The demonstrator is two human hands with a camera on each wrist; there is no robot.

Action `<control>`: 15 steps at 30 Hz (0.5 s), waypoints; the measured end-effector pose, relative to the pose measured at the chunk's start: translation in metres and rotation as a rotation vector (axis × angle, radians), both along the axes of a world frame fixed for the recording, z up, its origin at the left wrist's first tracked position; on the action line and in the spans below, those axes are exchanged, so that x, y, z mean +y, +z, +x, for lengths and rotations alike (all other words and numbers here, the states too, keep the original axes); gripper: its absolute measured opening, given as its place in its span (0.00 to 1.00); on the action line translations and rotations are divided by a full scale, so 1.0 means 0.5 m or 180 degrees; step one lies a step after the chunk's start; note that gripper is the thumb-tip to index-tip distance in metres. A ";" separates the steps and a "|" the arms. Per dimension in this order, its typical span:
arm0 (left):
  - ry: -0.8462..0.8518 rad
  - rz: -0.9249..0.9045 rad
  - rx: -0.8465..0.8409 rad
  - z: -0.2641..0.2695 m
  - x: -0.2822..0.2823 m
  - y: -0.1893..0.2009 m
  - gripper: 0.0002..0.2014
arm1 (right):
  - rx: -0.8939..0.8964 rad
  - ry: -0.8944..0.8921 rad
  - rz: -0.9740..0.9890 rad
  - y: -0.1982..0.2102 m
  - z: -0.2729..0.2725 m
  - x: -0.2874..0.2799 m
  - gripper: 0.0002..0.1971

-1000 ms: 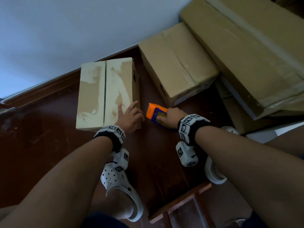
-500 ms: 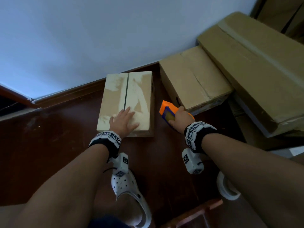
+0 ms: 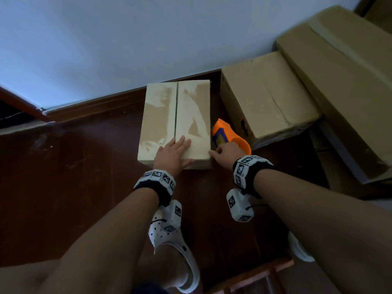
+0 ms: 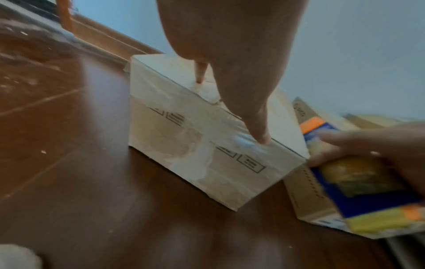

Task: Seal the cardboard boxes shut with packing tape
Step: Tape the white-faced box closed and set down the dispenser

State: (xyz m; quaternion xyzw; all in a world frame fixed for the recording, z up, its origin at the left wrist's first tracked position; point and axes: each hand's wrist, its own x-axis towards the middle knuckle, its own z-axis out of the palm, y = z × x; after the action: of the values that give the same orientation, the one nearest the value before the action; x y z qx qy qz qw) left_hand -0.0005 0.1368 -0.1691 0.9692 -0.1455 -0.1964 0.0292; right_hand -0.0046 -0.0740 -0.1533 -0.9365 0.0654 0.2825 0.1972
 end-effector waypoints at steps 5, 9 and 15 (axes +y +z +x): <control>0.0302 -0.0304 -0.0479 0.005 -0.045 0.007 0.32 | 0.0266 -0.0326 0.0107 -0.034 0.007 0.017 0.52; 0.0622 -0.0510 -0.0394 0.003 -0.033 -0.008 0.31 | 0.0241 -0.0099 0.0218 -0.030 0.024 0.011 0.38; 0.0655 -0.1069 -0.0315 -0.001 0.013 -0.025 0.23 | 0.0288 -0.0202 0.0472 -0.042 0.028 0.007 0.27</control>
State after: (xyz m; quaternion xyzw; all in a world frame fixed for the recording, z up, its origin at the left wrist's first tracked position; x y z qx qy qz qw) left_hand -0.0009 0.1432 -0.1815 0.9690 -0.0776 -0.1175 0.2032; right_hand 0.0094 -0.0704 -0.1741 -0.9031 0.0828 0.3221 0.2717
